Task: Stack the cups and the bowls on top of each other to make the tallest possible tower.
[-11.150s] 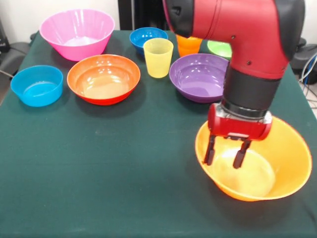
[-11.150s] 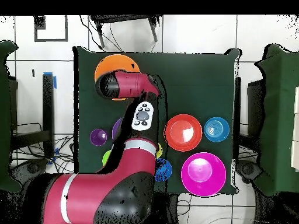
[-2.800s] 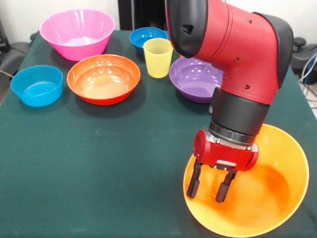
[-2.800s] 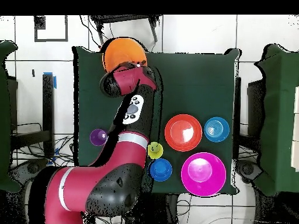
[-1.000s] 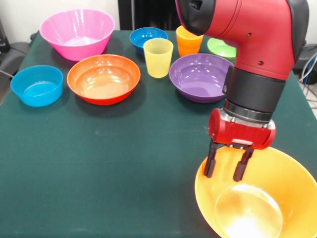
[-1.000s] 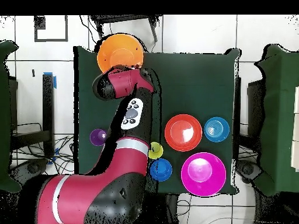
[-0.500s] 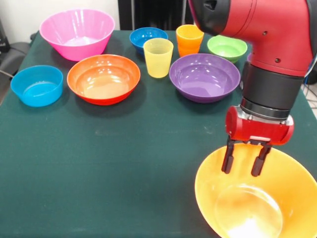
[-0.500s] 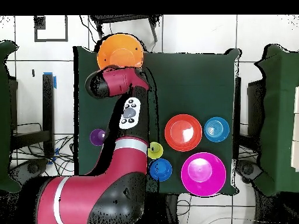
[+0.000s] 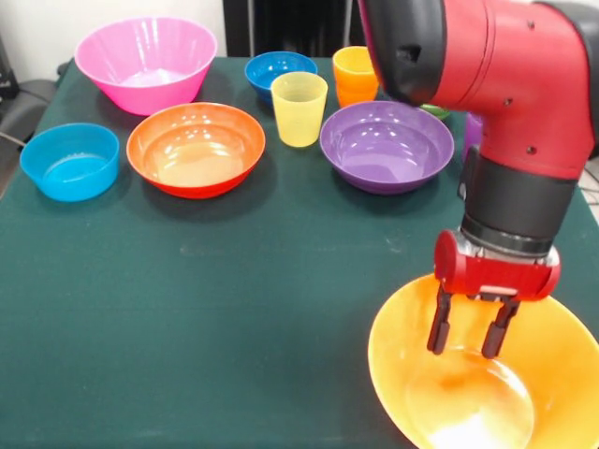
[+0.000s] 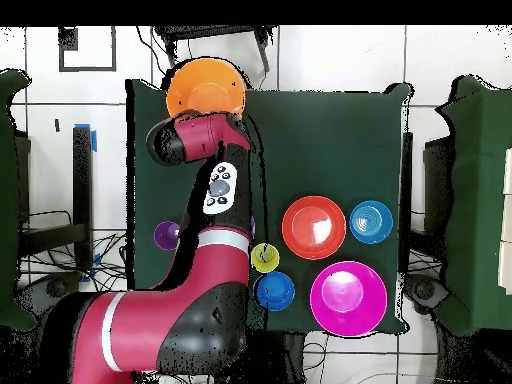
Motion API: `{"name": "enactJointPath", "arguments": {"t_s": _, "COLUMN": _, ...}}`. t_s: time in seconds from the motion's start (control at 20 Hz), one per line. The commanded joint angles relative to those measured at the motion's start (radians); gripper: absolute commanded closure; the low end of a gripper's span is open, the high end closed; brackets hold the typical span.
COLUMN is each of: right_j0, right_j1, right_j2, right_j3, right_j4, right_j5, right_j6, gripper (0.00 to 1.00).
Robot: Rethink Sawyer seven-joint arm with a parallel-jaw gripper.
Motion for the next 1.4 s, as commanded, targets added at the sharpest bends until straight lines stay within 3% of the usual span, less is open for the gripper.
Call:
{"name": "enactJointPath", "arguments": {"t_s": 0.05, "right_j0": 0.003, "right_j1": 0.150, "right_j2": 0.112, "right_j3": -0.049, "right_j4": -0.067, "right_j5": -0.031, "right_j6": -0.034, "gripper": 0.00}}
{"name": "enactJointPath", "arguments": {"t_s": 0.2, "right_j0": 0.001, "right_j1": 0.196, "right_j2": 0.098, "right_j3": -0.095, "right_j4": -0.052, "right_j5": 0.048, "right_j6": -0.044, "gripper": 0.00}}
{"name": "enactJointPath", "arguments": {"t_s": 0.6, "right_j0": -0.035, "right_j1": 0.243, "right_j2": 0.125, "right_j3": -0.169, "right_j4": 0.065, "right_j5": 0.524, "right_j6": -0.075, "gripper": 0.00}}
{"name": "enactJointPath", "arguments": {"t_s": 1.15, "right_j0": -0.046, "right_j1": 0.290, "right_j2": 0.081, "right_j3": -0.296, "right_j4": 0.087, "right_j5": 0.794, "right_j6": -0.104, "gripper": 0.00}}
{"name": "enactJointPath", "arguments": {"t_s": 1.4, "right_j0": -0.054, "right_j1": 0.304, "right_j2": 0.085, "right_j3": -0.309, "right_j4": 0.077, "right_j5": 0.784, "right_j6": -0.125, "gripper": 0.00}}
